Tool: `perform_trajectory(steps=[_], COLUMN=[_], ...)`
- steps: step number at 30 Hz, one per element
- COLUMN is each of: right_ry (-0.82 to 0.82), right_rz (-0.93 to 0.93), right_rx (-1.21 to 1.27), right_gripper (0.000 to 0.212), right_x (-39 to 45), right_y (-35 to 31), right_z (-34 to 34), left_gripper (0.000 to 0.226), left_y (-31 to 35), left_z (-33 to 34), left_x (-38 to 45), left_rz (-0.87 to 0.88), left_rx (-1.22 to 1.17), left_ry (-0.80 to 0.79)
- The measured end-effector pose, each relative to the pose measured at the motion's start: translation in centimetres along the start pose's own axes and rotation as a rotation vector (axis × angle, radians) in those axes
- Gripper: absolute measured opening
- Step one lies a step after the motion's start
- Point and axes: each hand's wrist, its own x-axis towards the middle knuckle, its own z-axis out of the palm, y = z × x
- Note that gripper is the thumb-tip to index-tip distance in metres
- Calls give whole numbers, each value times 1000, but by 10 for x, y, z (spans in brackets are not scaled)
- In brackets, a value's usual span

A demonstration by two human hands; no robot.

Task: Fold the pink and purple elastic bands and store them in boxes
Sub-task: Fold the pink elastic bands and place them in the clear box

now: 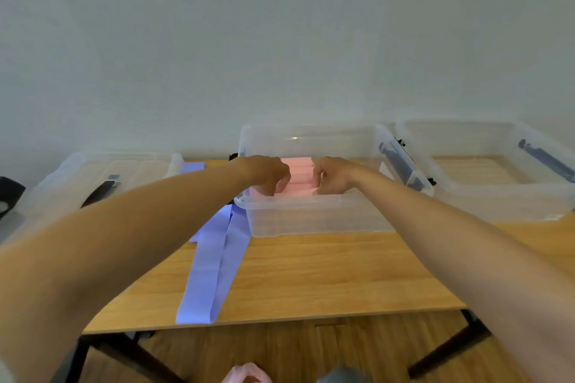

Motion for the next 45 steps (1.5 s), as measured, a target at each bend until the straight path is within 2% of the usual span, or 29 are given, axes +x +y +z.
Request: perform_trajectory(steps=[5, 9, 13, 16, 19, 22, 28, 32, 34, 37, 45], right_ry=[-45, -19, 77, 184, 276, 359, 466, 414, 377, 342, 98], right_rz=[-13, -4, 30, -15, -70, -129, -209, -308, -337, -379, -320], right_rx=[-154, -219, -163, -90, -17, -22, -28, -55, -81, -119, -156], right_gripper=[14, 14, 16, 18, 1, 21, 15, 10, 5, 11, 5], right_x=[6, 5, -7, -23, -41, -62, -96, -116, -126, -142, -188], right_y=[-7, -12, -22, -43, -72, -102, -145, -169, -181, -195, -201], right_z=[4, 2, -9, -20, -26, -26, -7, 23, 41, 70, 165], left_gripper=[28, 23, 21, 12, 16, 18, 18, 11, 17, 18, 20], left_y=[0, 3, 7, 10, 15, 20, 15, 27, 36, 47, 93], left_z=[4, 1, -6, -17, -26, -29, -10, 23, 42, 71, 148], left_x=[3, -3, -16, -34, -57, -86, -149, -192, -211, -235, -278], left_rz=[6, 8, -9, -7, -25, -89, -268, -320, -327, -323, -272], left_rx=[38, 78, 91, 9, -103, -162, -245, -264, -270, -248, -171], left_ry=[37, 88, 155, 237, 373, 446, 523, 521, 511, 490, 381])
